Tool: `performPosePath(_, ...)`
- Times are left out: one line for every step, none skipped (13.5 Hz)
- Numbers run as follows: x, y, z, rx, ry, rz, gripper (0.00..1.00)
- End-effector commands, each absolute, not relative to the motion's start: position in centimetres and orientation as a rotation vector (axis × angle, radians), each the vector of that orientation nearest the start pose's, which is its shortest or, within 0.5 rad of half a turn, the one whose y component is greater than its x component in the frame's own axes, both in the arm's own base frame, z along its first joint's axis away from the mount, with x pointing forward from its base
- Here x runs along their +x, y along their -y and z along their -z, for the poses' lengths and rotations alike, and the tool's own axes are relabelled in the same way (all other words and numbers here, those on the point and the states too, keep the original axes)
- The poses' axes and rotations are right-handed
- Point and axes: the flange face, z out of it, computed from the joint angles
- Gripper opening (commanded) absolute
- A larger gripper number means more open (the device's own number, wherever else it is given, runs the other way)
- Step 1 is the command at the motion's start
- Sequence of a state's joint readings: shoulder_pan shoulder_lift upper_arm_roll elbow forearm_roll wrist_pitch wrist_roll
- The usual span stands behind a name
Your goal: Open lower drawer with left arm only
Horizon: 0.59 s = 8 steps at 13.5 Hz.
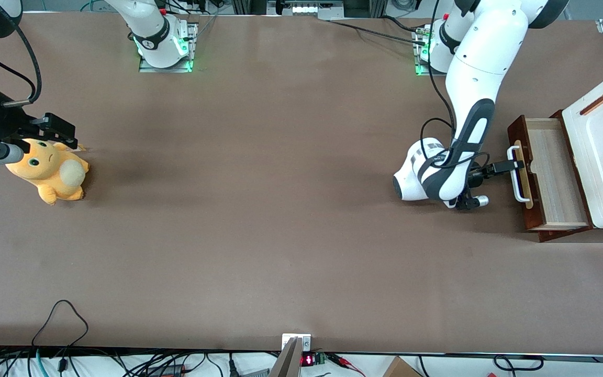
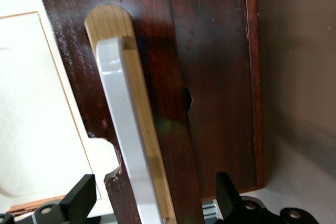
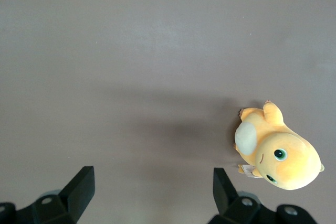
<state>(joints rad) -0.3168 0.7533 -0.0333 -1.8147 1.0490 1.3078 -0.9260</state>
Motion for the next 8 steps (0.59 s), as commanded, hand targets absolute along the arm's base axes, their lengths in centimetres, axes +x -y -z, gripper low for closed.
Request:
performPosePath(55.2,8.8,-16.4,-1.705,0.098,-0.364,1.0)
performPosePath(56.0,9.2,-17.4,-1.742,0.103,-0.383,1.0)
performPosePath(56.5,9.6,-18.2,-1.776,0.104,-0.405,1.0)
performPosePath(57.0,10.0,-19.2,-1.812,0.098,-0.411,1.0)
performPosePath(57.1,10.3,-19.7,-1.846,0.088,-0.434,1.0)
performPosePath(57.4,10.5,-20.6,-1.883,0.083,-0.458,1.0)
performPosePath(57.8,10.8,-21.4,-1.928,0.072,-0.493,1.0)
performPosePath(58.5,11.0,-22.7,-1.977,0.051,-0.527,1.0)
